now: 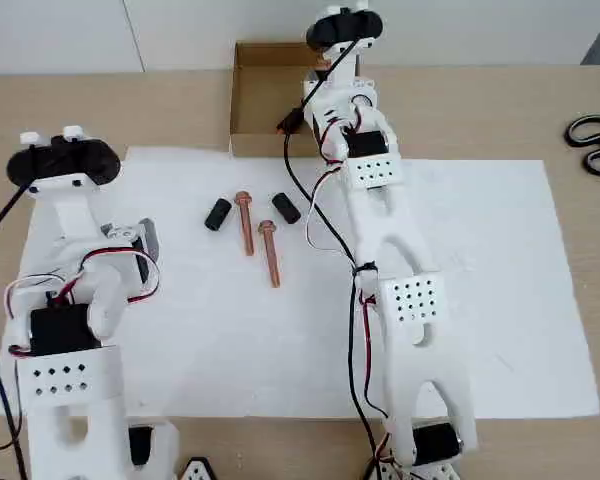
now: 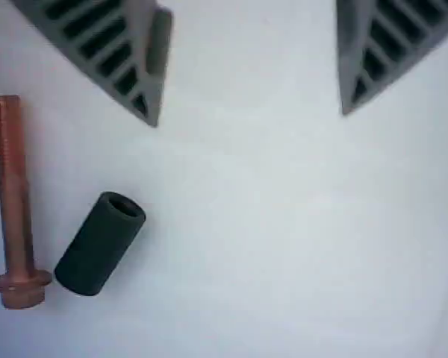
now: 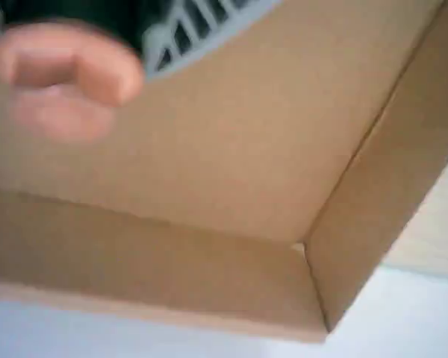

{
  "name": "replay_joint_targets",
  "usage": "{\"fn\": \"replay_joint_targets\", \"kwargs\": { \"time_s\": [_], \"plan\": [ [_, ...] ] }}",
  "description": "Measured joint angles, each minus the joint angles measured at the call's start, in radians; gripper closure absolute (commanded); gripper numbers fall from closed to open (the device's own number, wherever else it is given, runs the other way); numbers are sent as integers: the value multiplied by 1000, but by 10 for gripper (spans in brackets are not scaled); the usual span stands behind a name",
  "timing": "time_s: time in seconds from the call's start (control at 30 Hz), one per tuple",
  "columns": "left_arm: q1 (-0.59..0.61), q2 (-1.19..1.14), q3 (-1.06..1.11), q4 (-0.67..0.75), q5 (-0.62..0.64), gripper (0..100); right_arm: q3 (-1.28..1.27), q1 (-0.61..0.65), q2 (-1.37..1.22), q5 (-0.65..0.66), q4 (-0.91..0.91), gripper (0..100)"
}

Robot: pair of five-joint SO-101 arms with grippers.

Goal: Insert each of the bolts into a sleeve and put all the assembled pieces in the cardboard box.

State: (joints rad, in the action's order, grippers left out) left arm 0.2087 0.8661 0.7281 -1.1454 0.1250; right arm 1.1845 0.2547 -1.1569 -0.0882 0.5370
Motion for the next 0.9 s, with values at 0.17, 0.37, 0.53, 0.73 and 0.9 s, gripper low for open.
{"fn": "replay_joint_targets", "kwargs": {
  "time_s": [0.17,0.37,0.53,0.73,0.9],
  "plan": [
    [0,0,0,-9,0,848,71,0,-46,0,2,927],
    [0,0,0,-9,0,848,91,0,-68,0,5,793],
    [0,0,0,-9,0,848,117,2,-64,0,3,792],
    [0,0,0,-9,0,848,141,9,-66,0,5,793],
    [0,0,0,-9,0,848,316,20,-64,0,109,794]
  ]
}}
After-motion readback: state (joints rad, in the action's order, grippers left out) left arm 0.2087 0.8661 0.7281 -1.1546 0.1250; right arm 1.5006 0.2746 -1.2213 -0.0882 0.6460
